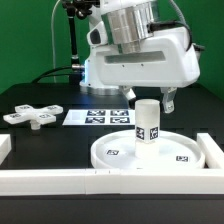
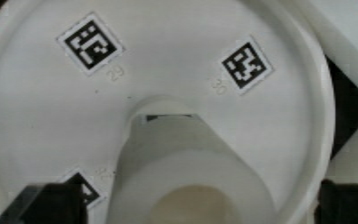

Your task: Assemble round table

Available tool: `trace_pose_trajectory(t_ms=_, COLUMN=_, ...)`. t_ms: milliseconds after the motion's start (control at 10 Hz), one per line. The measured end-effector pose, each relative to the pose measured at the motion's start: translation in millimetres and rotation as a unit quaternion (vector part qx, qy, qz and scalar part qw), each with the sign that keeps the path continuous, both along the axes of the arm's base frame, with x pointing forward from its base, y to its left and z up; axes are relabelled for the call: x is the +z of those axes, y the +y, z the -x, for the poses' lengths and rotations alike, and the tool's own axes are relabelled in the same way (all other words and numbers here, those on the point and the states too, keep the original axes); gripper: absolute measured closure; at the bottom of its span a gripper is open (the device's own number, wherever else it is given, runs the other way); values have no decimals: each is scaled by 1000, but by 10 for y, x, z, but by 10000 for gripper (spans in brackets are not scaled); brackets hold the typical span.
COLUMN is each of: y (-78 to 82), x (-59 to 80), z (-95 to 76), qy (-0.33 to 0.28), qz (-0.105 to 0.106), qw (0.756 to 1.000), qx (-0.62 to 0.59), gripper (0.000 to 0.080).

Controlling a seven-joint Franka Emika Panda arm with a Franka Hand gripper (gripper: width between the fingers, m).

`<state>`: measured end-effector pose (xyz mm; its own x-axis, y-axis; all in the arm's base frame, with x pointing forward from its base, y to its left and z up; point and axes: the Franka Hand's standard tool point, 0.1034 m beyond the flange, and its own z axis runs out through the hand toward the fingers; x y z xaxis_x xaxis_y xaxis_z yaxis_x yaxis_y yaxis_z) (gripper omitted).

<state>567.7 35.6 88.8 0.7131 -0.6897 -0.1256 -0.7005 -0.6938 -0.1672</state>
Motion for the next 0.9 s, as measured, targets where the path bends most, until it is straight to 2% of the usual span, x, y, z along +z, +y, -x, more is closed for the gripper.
trace_pose_trajectory(t_ms=200, y=-12, x=1, z=-1, qy=-21, qz=13, qw=993, qx=116, gripper=151)
trace_pose_trajectory(t_ms=600, y=-24, x=-7, z=2, qy=-48, qz=16, qw=967, qx=248, gripper=151)
trace_pose_trajectory(t_ms=700, y=-25, x=-10, z=6, qy=-55, qz=17, qw=956, qx=288, gripper=151)
trace_pose_trajectory(t_ms=900, y=-1, x=-12, z=-9, qy=-82, qz=47, qw=901, qx=424, gripper=151)
